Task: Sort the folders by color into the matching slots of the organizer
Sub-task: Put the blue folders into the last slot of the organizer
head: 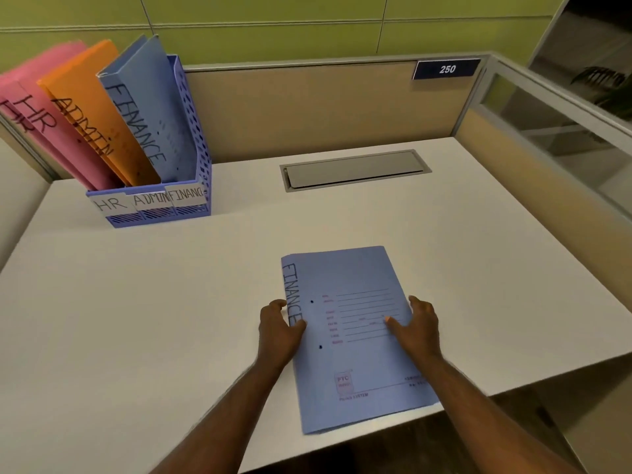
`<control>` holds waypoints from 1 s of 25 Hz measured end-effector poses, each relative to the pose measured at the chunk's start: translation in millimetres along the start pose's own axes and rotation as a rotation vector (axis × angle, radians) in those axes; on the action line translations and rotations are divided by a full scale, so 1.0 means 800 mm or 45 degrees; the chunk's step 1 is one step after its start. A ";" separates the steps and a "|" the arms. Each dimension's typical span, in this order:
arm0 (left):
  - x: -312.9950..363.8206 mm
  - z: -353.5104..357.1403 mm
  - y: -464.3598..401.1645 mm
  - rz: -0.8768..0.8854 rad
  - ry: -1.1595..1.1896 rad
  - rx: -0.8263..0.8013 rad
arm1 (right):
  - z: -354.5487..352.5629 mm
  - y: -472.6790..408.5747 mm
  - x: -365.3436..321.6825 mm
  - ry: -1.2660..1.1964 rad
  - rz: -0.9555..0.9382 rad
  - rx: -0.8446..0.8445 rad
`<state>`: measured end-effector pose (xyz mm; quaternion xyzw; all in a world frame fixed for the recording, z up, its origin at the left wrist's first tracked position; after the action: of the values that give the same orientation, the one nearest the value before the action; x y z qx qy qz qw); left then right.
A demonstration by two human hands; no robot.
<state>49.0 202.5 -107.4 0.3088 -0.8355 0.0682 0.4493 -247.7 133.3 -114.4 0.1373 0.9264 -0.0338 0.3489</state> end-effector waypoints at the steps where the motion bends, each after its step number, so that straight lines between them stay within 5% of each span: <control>1: 0.000 0.001 0.003 -0.030 0.004 0.040 | -0.002 -0.002 0.005 -0.013 -0.001 -0.013; 6: 0.006 0.018 0.012 -0.232 0.187 0.089 | -0.001 -0.010 0.014 -0.043 0.000 -0.068; 15: 0.020 0.032 0.010 -0.414 0.581 -0.131 | 0.000 -0.020 0.011 -0.058 0.021 -0.123; 25: 0.051 0.003 0.003 -0.122 0.779 -0.132 | 0.003 -0.045 -0.032 -0.318 0.289 -0.184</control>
<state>29.5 185.0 -76.0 0.2895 -0.6484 0.0940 0.6978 -237.4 92.5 -100.8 0.2104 0.8545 0.0557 0.4717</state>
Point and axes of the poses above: each hand's wrist, its own y-axis away from the middle knuckle, its own z-axis out of the palm, x = y × z, the point moved 6 cm from there along -y, towards the middle knuckle, and after that the axes turned 11 degrees about x, right-handed, at the moved point
